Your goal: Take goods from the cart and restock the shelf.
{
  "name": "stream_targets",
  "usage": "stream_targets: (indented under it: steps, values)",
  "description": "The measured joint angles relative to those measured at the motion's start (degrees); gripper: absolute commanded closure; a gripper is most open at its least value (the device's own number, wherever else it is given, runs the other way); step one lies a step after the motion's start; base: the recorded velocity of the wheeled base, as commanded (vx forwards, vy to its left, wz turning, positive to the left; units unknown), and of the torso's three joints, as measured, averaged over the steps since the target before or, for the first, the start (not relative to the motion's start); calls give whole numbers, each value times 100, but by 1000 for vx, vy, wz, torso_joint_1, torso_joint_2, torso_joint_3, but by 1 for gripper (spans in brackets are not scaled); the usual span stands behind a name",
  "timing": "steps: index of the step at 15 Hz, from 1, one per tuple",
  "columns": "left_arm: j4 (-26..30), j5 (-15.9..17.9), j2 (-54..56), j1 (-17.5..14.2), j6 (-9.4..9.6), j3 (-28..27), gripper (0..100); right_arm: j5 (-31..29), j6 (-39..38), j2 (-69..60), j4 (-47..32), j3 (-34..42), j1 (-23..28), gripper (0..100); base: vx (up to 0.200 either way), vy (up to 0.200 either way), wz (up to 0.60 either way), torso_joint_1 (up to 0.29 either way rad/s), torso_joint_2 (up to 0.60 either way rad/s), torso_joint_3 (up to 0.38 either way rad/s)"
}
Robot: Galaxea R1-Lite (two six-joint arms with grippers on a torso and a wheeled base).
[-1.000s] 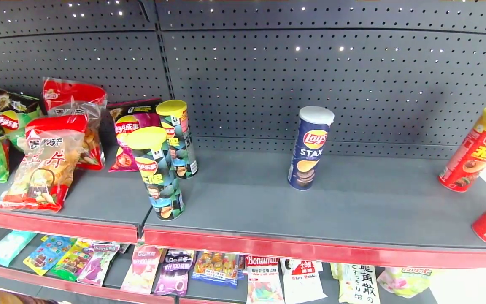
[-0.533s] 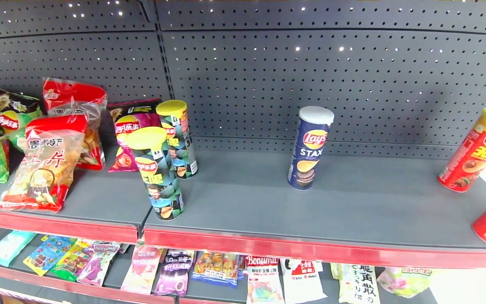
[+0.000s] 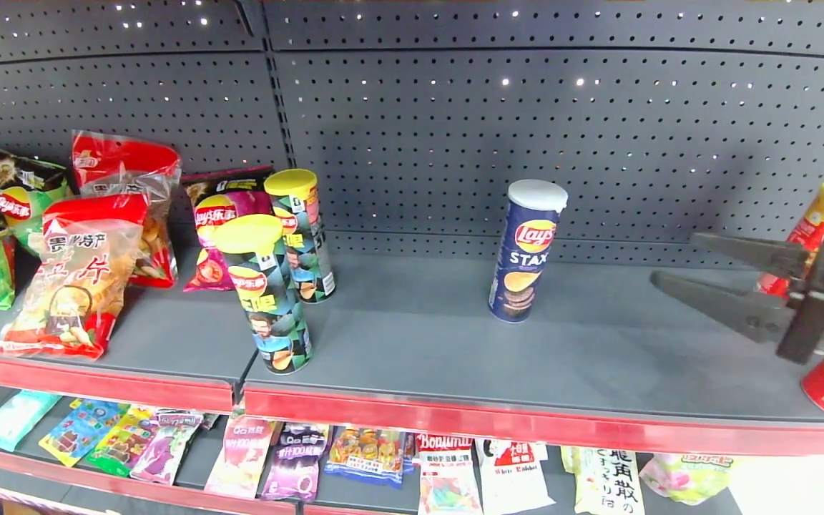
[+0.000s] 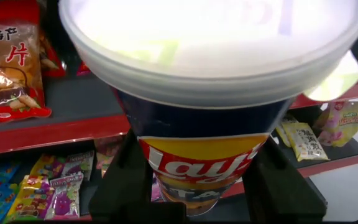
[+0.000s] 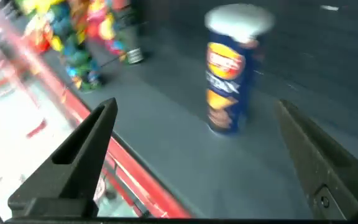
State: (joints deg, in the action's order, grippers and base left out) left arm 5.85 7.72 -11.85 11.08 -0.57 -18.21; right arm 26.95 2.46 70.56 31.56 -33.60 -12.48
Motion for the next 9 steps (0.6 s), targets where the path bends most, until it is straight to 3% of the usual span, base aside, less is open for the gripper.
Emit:
stream_targets:
  steps: [4, 9]
  values:
    - [-5, -20, -44, -6, 15, -41, 100, 1276, 862, 1869, 1207, -240, 367, 0, 0, 0, 0, 0, 0, 0]
    - [-6, -28, -82, -20, 33, -102, 100, 1473, 980, 3151, 1392, -1242, 540, 0, 0, 0, 0, 0, 0, 0]
